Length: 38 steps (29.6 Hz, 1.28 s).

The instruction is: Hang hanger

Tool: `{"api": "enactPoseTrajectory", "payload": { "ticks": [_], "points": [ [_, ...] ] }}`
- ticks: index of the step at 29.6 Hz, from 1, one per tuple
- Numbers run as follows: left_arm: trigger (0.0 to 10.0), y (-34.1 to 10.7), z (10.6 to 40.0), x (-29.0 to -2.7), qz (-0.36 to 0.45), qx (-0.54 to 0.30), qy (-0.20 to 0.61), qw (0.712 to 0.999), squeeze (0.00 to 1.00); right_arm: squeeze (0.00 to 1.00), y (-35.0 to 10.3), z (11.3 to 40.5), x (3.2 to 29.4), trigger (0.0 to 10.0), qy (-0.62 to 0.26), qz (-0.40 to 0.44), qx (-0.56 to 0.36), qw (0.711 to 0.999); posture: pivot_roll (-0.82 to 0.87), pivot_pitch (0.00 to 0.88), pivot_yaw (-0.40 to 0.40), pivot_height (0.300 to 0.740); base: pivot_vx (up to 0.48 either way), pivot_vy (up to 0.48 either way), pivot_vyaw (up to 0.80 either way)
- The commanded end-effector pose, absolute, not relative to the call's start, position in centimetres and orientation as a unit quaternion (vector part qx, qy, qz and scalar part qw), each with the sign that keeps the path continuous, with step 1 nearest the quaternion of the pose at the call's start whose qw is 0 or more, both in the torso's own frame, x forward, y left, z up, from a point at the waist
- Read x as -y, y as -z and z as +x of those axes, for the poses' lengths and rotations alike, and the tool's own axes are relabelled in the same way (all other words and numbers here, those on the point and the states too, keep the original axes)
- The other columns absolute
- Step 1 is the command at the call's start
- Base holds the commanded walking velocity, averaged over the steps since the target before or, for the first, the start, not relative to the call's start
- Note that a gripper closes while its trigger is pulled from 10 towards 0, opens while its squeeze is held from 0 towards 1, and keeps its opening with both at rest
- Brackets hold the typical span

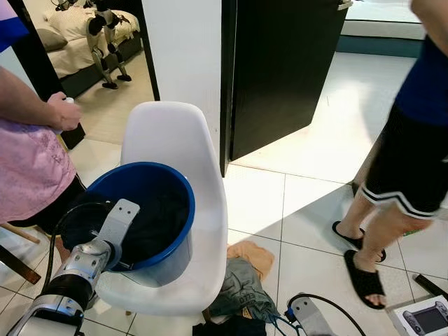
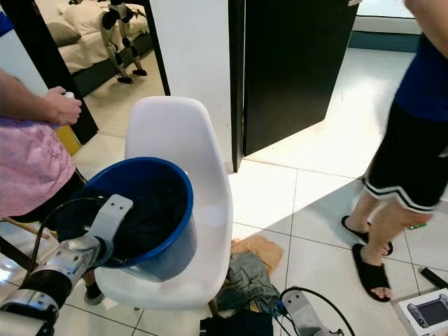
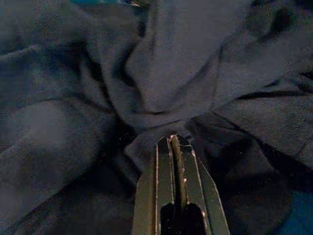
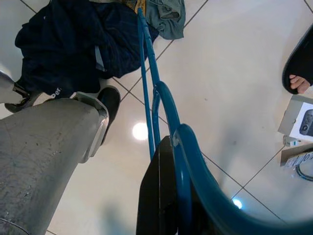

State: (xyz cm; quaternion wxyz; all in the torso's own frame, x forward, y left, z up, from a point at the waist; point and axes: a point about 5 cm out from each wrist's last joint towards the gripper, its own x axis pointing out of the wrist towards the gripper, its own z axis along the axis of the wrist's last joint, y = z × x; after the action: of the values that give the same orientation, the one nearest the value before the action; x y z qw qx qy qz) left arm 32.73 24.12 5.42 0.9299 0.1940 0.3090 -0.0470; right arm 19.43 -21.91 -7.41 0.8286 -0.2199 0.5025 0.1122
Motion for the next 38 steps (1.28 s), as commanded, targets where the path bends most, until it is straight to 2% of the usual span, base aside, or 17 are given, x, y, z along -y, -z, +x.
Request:
{"api": "enactPoseTrajectory", "payload": {
  "ticks": [1, 3, 5, 7, 8, 10, 14, 16, 18, 20, 22, 23, 26, 28, 31, 34, 38],
  "points": [
    [0.0, -6.7, 33.3, -25.3, 0.199, -0.285, 0.016, 0.938, 0.0, 0.0, 7.4, 19.5, 21.6, 10.0, -0.117, -0.226, -0.498, 0.829, -0.07, 0.124, -0.003, 0.74, 0.0, 0.0, 0.0],
    [0.0, -9.1, 34.6, -25.4, 0.185, -0.233, 0.004, 0.955, 0.0, 0.0, 7.3, 19.7, 21.5, 10.0, -0.116, -0.226, -0.496, 0.83, -0.06, 0.117, -0.002, 0.74, 0.0, 0.0, 0.0],
    [0.0, -9.1, 34.6, -25.4, 0.185, -0.233, 0.004, 0.955, 0.0, 0.0, 7.3, 19.7, 21.5, 10.0, -0.116, -0.226, -0.496, 0.83, -0.06, 0.117, -0.002, 0.74, 0.0, 0.0, 0.0],
    [0.0, -13.1, 36.2, -24.8, 0.173, -0.152, 0.011, 0.973, 0.0, 0.0, 7.2, 20.0, 21.5, 10.0, -0.115, -0.227, -0.493, 0.832, -0.05, 0.101, -0.002, 0.74, 0.0, 0.0, 0.0],
    [0.0, -13.1, 36.2, -24.8, 0.173, -0.152, 0.011, 0.973, 0.0, 0.0, 7.2, 20.0, 21.5, 10.0, -0.115, -0.227, -0.493, 0.832, -0.05, 0.101, -0.002, 0.74, 0.0, 0.0, 0.0],
    [0.0, -16.5, 37.0, -23.9, 0.17, -0.086, 0.028, 0.981, 0.0, 0.0, 7.1, 20.2, 21.4, 10.0, -0.116, -0.228, -0.49, 0.833, -0.04, 0.088, -0.001, 0.74, 0.0, 0.0, 0.0],
    [0.0, -18.4, 37.3, -23.2, 0.167, -0.052, 0.042, 0.984, 0.0, 0.0, 7.1, 20.3, 21.3, 10.0, -0.116, -0.229, -0.489, 0.834, -0.04, 0.079, 0.0, 0.74, 0.0, 0.0, 0.0],
    [0.0, -22.7, 37.6, -21.6, 0.155, 0.022, 0.074, 0.985, 0.0, 0.0, 7.0, 20.6, 21.1, 10.0, -0.116, -0.229, -0.485, 0.836, -0.03, 0.06, 0.005, 0.74, 0.0, 0.0, 0.0],
    [0.0, -24.7, 37.6, -21.0, 0.147, 0.055, 0.087, 0.984, 0.0, 0.0, 6.9, 20.8, 21.0, 10.0, -0.116, -0.229, -0.483, 0.837, -0.02, 0.053, 0.006, 0.74, 0.0, 0.0, 0.0],
    [0.0, -24.7, 37.6, -21.0, 0.147, 0.055, 0.087, 0.984, 0.0, 0.0, 6.9, 20.8, 21.0, 10.0, -0.116, -0.229, -0.483, 0.837, -0.02, 0.053, 0.006, 0.74, 0.0, 0.0, 0.0],
    [0.0, -26.8, 37.5, -20.4, 0.139, 0.088, 0.101, 0.981, 0.0, 0.0, 6.8, 20.9, 20.8, 10.0, -0.116, -0.229, -0.481, 0.838, -0.02, 0.042, 0.009, 0.74, 0.0, 0.0, 0.0],
    [0.0, -29.5, 37.3, -19.7, 0.125, 0.132, 0.12, 0.976, 0.0, 0.0, 6.7, 21.1, 20.7, 10.0, -0.116, -0.229, -0.479, 0.839, -0.01, 0.029, 0.013, 0.74, 0.0, 0.0, 0.0],
    [0.0, -29.5, 37.3, -19.7, 0.125, 0.132, 0.12, 0.976, 0.0, 0.0, 6.7, 21.1, 20.7, 10.0, -0.116, -0.229, -0.479, 0.839, -0.01, 0.029, 0.013, 0.74, 0.0, 0.0, 0.0],
    [0.0, -35.3, 35.9, -18.5, 0.097, 0.223, 0.163, 0.956, 0.0, 0.0, 6.6, 21.4, 20.6, 10.0, -0.116, -0.23, -0.476, 0.841, 0.0, 0.009, 0.021, 0.74, 0.0, 0.0, 0.0],
    [0.0, -38.0, 35.2, -18.2, 0.084, 0.261, 0.175, 0.946, 0.0, 0.0, 6.6, 21.5, 20.6, 10.0, -0.115, -0.23, -0.475, 0.842, 0.0, 0.0, 0.025, 0.74, 0.0, 0.0, 0.0],
    [0.0, -43.6, 33.7, -18.6, 0.062, 0.334, 0.177, 0.924, 0.0, 0.0, 6.5, 21.7, 20.5, 10.0, -0.113, -0.229, -0.473, 0.843, 0.01, 0.0, 0.027, 0.74, 0.0, 0.0, 0.0],
    [0.0, -44.8, 33.3, -18.9, 0.061, 0.349, 0.171, 0.92, 0.0, 0.0, 6.5, 21.7, 20.4, 10.0, -0.112, -0.229, -0.473, 0.844, 0.02, 0.0, 0.028, 0.74, 0.0, 0.0, 0.0]
  ]
}}
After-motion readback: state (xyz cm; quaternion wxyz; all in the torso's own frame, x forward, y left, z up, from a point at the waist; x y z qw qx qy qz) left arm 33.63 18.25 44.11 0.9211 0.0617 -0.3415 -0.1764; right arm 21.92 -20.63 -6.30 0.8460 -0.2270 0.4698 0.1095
